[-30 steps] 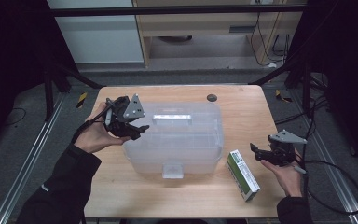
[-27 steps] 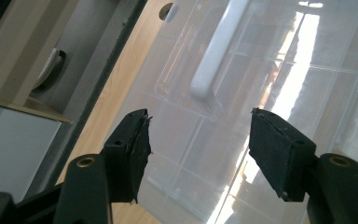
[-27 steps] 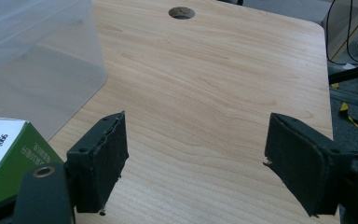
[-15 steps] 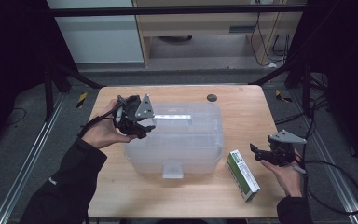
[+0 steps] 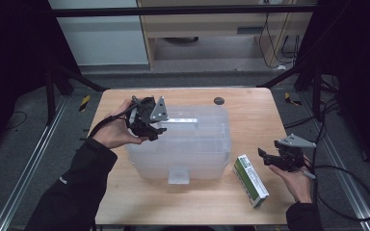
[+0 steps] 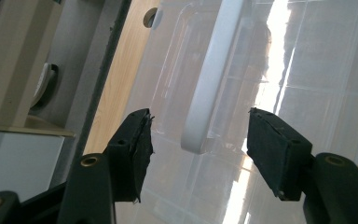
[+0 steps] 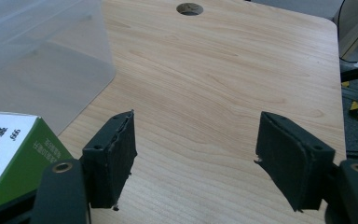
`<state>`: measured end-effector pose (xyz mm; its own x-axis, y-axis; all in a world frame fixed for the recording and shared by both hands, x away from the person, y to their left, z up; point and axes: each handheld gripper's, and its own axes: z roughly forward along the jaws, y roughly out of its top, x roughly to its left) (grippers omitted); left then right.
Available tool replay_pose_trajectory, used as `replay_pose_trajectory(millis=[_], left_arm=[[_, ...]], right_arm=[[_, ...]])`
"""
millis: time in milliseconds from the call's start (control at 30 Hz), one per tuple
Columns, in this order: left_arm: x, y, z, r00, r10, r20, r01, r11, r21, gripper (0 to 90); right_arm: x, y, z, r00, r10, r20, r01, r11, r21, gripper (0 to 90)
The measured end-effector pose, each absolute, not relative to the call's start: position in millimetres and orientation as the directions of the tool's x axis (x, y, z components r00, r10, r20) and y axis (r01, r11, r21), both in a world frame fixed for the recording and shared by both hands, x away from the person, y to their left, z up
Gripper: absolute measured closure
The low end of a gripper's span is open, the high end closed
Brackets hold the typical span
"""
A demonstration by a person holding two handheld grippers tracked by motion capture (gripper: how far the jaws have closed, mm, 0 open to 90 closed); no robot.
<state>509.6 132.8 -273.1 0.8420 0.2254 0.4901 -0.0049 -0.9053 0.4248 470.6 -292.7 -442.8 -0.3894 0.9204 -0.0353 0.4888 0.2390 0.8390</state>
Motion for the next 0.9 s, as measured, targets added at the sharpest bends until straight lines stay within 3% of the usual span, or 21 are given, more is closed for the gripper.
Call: replay_pose_trajectory(millis=[900], left_arm=[[523.9, 115.2, -288.5, 0.852, 0.145, 0.503, -0.024, -0.949, 0.316, 54.8]], right_arm=[[471.3, -290.0, -444.5, -0.405, 0.914, -0.036, 0.498, 0.253, 0.83, 32.4]])
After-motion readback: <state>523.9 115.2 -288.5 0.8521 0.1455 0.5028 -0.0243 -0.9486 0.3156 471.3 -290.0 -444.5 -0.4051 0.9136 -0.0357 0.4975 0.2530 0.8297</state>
